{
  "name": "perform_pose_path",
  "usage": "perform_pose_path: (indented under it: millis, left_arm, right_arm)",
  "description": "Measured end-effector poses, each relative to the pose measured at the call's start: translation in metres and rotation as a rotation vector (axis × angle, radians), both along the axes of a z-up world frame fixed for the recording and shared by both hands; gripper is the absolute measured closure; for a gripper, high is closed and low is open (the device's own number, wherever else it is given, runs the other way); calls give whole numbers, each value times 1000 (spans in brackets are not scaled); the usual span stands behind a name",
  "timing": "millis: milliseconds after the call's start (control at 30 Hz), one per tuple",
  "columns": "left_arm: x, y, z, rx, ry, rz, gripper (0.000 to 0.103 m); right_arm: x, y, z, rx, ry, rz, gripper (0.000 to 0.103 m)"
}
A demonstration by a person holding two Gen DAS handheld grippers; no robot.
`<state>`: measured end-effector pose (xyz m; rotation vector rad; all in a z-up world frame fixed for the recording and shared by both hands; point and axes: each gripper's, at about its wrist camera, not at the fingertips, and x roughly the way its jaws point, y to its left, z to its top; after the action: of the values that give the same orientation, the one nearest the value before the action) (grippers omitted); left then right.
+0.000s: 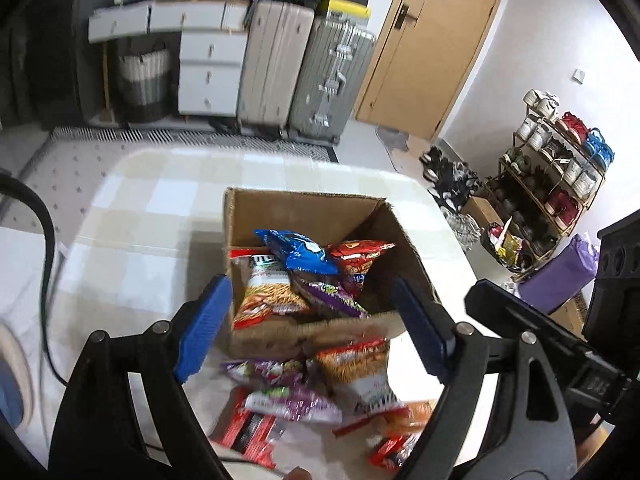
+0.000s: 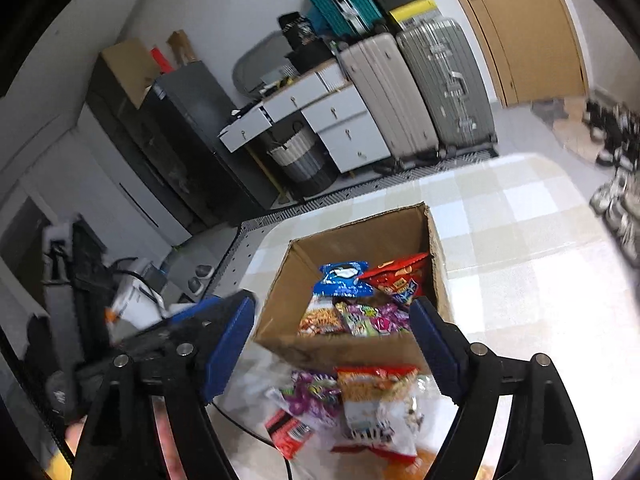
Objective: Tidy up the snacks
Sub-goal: 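Lift both tools out of the box and back toward the table snacks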
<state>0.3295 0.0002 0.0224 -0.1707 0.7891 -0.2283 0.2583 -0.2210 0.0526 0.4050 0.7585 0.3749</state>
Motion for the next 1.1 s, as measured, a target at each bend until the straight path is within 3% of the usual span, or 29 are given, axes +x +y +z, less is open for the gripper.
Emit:
perform_pose_path:
  millis: [100, 300, 400, 467, 633, 867, 967, 1100]
  left_arm:
    - [-47, -3, 21, 73, -109, 29, 19]
    - [-136, -12, 53, 158, -250, 71, 14]
    - [-175, -10, 65, 168, -292, 113, 0]
    - [-200, -3, 73, 147, -319, 123, 0]
    - [-251, 7, 86, 120, -342, 132, 0]
    - [-301, 14, 77, 123, -381, 145, 0]
    - [-319, 19, 59, 113, -384, 163, 0]
    - [-314, 22, 29, 131, -349, 168, 0]
  right_arm:
    - [-31, 0, 7, -24, -64, 5, 19]
    - [-98, 4, 20, -44, -205, 29, 13]
    - [-133, 0, 28, -42, -289, 8, 4]
    - [-159, -1, 33, -49, -355, -5, 3]
    - [-203, 2, 37, -102, -421, 9, 1]
    - [-244, 18, 29, -182, -470, 46, 1]
    - [-255, 22, 14, -232, -482, 36, 1]
    - [-259, 22, -13, -264, -463, 32, 1]
